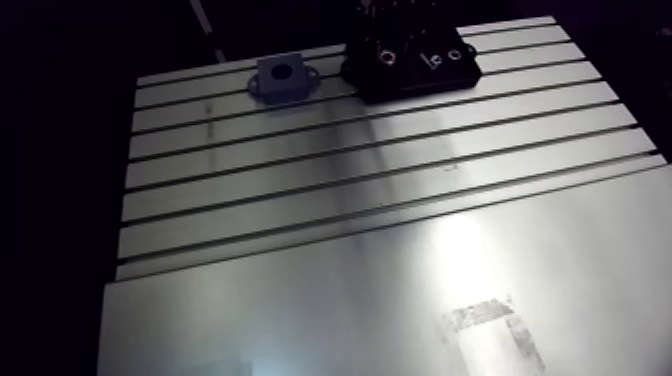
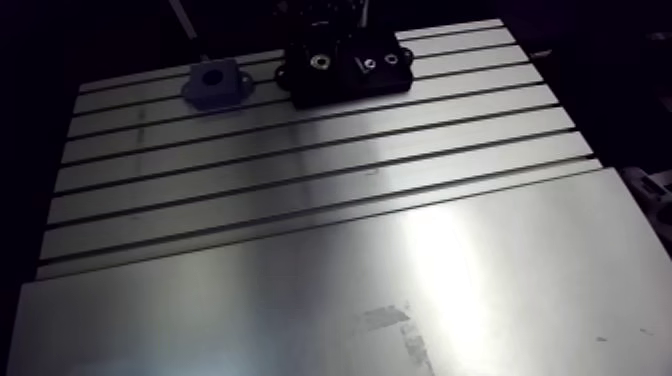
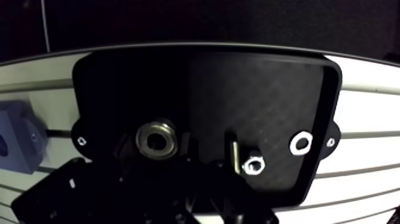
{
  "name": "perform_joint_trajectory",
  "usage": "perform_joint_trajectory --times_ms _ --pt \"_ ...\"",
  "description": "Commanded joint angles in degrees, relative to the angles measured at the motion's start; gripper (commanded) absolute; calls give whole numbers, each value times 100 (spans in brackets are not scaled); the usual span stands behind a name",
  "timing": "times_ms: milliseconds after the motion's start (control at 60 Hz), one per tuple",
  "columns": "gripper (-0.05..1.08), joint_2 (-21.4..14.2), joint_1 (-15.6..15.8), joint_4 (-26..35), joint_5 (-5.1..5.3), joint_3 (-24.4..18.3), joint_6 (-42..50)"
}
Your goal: Pick up the bearing and press it into the housing until flush.
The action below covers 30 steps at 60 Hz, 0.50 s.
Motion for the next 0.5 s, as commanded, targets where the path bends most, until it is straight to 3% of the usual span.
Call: perform_joint_trajectory --times_ms 17,117,500 --pt "49 2 0 -79 -16 -2 -12" --pt "51 36 9 -97 -139 15 -4" --pt "53 -5 16 -97 -141 -2 -13"
